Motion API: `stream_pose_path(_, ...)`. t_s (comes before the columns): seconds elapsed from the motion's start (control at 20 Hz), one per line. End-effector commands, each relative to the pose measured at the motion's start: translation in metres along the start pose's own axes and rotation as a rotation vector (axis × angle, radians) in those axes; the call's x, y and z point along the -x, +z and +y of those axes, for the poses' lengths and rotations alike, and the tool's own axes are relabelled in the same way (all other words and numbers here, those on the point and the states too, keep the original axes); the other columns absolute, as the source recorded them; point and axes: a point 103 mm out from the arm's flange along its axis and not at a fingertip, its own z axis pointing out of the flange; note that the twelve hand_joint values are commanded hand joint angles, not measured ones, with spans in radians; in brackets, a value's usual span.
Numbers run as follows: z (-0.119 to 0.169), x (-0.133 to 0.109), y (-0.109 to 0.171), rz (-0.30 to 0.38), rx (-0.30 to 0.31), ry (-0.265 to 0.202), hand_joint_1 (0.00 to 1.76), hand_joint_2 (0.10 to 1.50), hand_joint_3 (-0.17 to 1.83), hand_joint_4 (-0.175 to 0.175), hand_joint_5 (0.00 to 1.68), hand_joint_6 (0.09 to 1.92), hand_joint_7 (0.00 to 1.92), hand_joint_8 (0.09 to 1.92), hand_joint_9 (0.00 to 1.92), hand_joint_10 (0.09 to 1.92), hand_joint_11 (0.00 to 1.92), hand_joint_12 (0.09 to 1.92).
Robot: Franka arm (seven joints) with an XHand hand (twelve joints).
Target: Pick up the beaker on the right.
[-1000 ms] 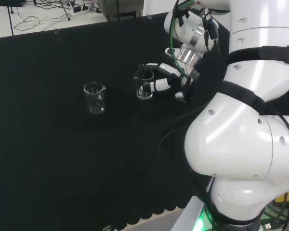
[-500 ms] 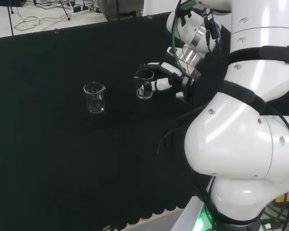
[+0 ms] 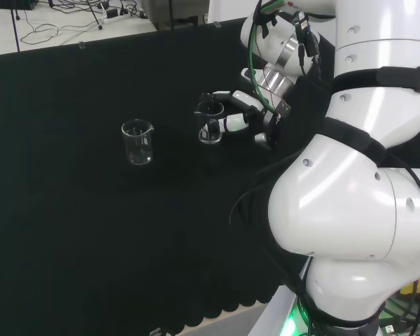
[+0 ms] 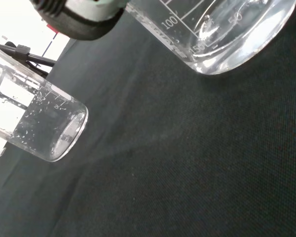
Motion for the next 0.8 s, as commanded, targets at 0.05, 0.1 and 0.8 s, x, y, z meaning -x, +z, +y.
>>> stream_pose_path(0.05, 0.021, -0.014, 0.025, -0.009, -0.016, -0.008, 0.85, 0.82, -0.17, -0.035, 0.46, 0.09, 0.31, 0.69, 0.42, 0.62, 0.01, 1.39)
stream_pose_path(0.1, 0.019, -0.013, 0.023, -0.001, -0.011, -0.013, 0.85, 0.82, -0.17, -0.035, 0.46, 0.09, 0.31, 0.69, 0.42, 0.62, 0.01, 1.39)
stream_pose_path(0.8, 0.003, -0.006, -0.007, -0.009, 0.129, 0.041, 1.11, 1.01, -0.15, 0.137, 1.31, 0.40, 1.11, 0.62, 1.01, 0.52, 0.55, 1.20)
